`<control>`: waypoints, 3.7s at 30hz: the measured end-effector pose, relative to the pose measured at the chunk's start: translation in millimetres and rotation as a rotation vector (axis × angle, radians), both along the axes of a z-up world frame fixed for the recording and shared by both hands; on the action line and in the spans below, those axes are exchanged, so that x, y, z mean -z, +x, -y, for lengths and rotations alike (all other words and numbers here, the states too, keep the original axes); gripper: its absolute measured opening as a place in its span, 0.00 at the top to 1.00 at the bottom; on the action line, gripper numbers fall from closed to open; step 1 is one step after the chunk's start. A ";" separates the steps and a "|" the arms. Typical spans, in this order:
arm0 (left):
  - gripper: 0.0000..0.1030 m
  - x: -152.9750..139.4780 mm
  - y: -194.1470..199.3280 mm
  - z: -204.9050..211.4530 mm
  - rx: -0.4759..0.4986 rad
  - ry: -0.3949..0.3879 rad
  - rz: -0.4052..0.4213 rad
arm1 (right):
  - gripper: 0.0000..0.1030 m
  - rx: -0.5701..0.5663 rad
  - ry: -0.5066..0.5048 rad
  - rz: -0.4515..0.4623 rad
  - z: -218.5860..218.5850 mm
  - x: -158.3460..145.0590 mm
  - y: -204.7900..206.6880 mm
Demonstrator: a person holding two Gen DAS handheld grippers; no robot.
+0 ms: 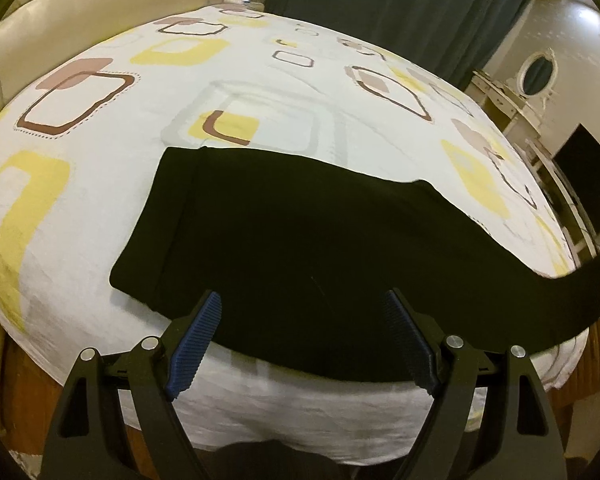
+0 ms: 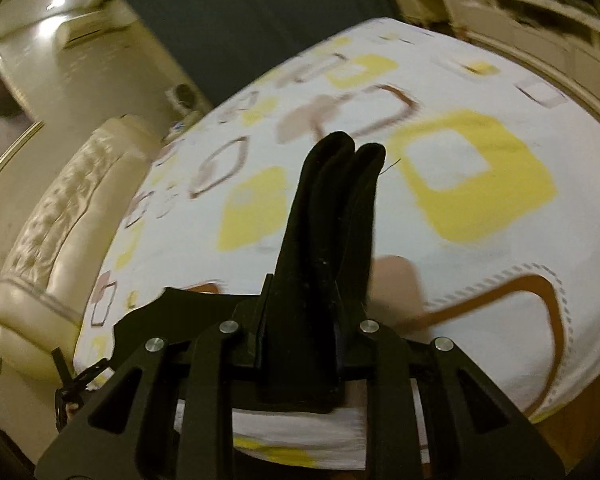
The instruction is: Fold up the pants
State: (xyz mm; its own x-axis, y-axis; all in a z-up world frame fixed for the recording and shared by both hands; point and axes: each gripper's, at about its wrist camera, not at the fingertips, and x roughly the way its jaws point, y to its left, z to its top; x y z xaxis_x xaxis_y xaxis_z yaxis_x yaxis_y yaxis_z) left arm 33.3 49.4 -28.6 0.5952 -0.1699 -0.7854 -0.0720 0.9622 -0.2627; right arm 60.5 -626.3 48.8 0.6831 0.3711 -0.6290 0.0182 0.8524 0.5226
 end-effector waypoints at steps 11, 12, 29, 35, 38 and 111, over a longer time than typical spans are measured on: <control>0.20 -4.8 -1.2 -2.8 -0.033 -0.001 0.024 | 0.78 -0.186 -0.119 0.033 -150.9 -11.3 21.4; 0.20 -4.6 -1.9 -2.5 -0.038 -0.004 0.024 | 0.78 -0.204 -0.128 0.022 -163.8 -7.2 23.7; 0.20 -6.9 -3.2 3.8 -0.022 0.001 0.039 | 0.78 -0.348 -0.293 -0.149 -316.4 95.8 39.6; 0.20 -6.6 -2.7 7.5 -0.010 0.003 0.040 | 0.78 -0.353 -0.323 -0.165 -339.3 111.8 38.7; 0.20 -6.7 -3.2 9.8 -0.002 0.005 0.041 | 0.78 -0.364 -0.332 -0.175 -349.0 118.6 38.7; 0.20 7.0 -5.2 36.9 0.099 0.068 0.031 | 0.72 0.036 0.386 -0.231 -90.5 193.0 -44.8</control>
